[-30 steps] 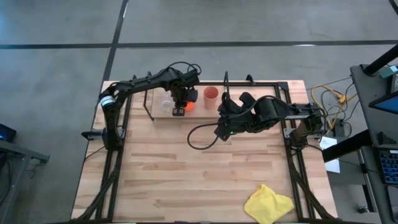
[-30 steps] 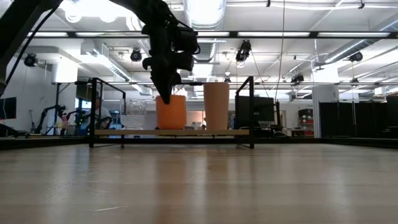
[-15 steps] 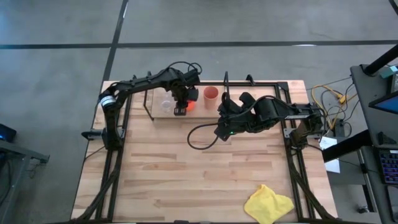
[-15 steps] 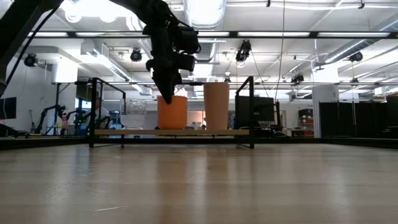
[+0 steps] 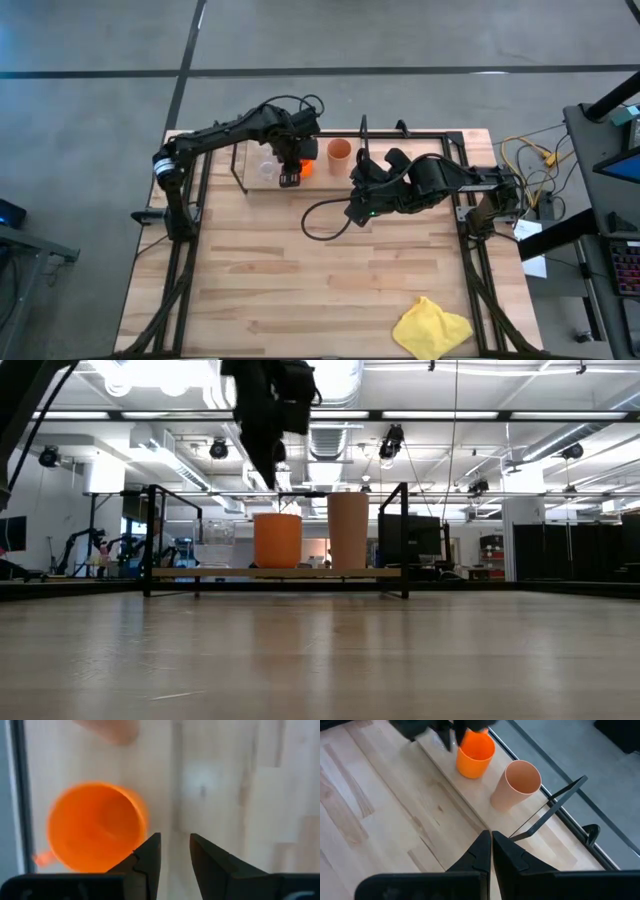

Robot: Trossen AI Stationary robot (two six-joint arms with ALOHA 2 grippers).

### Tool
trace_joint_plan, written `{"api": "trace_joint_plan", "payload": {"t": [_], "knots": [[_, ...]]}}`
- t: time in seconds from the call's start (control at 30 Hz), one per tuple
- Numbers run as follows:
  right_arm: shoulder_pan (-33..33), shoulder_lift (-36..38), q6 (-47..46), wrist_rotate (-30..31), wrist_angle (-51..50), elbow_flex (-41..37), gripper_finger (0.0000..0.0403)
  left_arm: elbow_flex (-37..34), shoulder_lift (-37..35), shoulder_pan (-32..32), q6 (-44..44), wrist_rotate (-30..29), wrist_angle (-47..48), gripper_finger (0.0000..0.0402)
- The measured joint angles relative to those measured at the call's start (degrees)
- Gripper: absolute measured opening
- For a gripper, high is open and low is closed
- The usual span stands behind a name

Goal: Stack small to large cups/mugs on shelf
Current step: Return to Home Position

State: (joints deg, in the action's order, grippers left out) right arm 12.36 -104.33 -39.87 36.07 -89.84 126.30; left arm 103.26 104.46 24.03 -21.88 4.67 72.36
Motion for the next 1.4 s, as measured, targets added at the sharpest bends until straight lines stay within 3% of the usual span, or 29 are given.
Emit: {"api": "trace_joint_plan", "payload": {"t": [0.23,0.43,0.63,0.9,1.23,1.4], "knots": [[0.11,0.0,0.0,0.0,-0.16,0.0,0.0009,2.59,-5.64,-4.42,15.4,5.67,11.25,0.0089],[1.28,1.12,-0.02,-0.01,-0.18,0.02,0.0009,2.28,-13.18,-11.17,24.8,5.84,11.19,0.0083],[4.12,3.76,-0.03,-0.04,-0.18,0.02,0.0009,2.26,-19.8,-18.99,34.02,5.06,10.89,0.0045],[8.92,7.92,-0.27,-0.07,-0.18,0.02,0.0008,2.15,-24.89,-28.19,45.21,-3.3,10.84,0.0002],[15.94,13.65,1.54,0.49,-0.18,0.04,0.0008,2.15,-27.94,-35.54,55.39,-4.64,10.57,0.0001],[20.99,18.78,3.52,12.84,-0.15,-0.3,0.0008,2.4,-32.59,-36.81,56.03,-15.82,10.31,0.0001]]}}
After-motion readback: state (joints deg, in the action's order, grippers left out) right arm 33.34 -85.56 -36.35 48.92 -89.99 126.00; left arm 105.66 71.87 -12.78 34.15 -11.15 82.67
